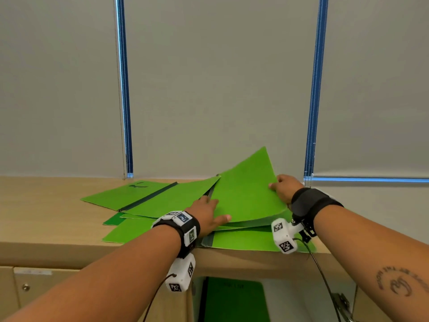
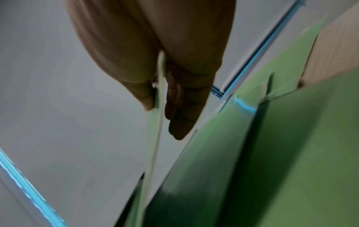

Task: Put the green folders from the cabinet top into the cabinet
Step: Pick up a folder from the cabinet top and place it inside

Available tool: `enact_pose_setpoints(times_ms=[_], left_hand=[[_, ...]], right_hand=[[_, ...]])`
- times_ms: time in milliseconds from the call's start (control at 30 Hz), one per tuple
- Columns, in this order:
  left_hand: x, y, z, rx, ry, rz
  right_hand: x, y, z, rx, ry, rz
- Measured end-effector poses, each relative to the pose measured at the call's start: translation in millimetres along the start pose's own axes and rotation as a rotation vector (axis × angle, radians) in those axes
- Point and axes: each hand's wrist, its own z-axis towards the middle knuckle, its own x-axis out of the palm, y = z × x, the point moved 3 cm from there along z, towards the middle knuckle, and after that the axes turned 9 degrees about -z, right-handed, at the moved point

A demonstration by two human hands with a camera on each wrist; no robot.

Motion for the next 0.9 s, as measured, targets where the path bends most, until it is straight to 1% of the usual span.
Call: enact_pose_setpoints(times_ms=[67, 133, 200, 300, 367, 467, 567, 733, 800, 900], left_hand=[[-6.7, 5.7, 1.7, -0.075, -0.078, -0.071], [-17.7, 7.2, 1.3, -0.131, -0.107, -0.153], [-32.7, 4.7, -1.4, -0.157, -0.126, -0.243], [-56.2, -1.2, -2.3, -0.175, -0.167, -0.356], [-71.0, -6.7, -2.5, -0.158, -0.215, -0.425], [-89.9, -17.0, -2.7, -0.113, -0.311, -0.538], [-105.7, -32.6, -6.9, -0.07, -0.388, -0.679], [-138.1, -59.5, -16.6, 0.076, -0.593, -0.974], [-145.6, -69.1, -20.4, 0.118, -0.624, -1.057], [-151.1, -81.3, -30.1, 0.107, -0.665, -1.142]], right_hand=[[-17.8, 9.1, 1.4, -0.06, -0.136, 0.11], [-33.7, 15.5, -2.8, -0.126, -0.255, 0.214], [-48.7, 18.4, -11.1, -0.192, -0.358, 0.29], [-69.9, 16.4, -23.3, -0.279, -0.445, 0.463], [-81.9, 9.9, -31.2, -0.28, -0.47, 0.609], [-93.4, 5.7, -46.7, -0.267, -0.418, 0.814], [-101.9, 7.5, -58.8, -0.263, -0.361, 0.919], [-113.1, 15.8, -78.2, -0.319, -0.302, 0.958], [-110.8, 15.7, -80.6, -0.338, -0.276, 0.986], [-105.4, 12.6, -82.5, -0.335, -0.237, 1.028]])
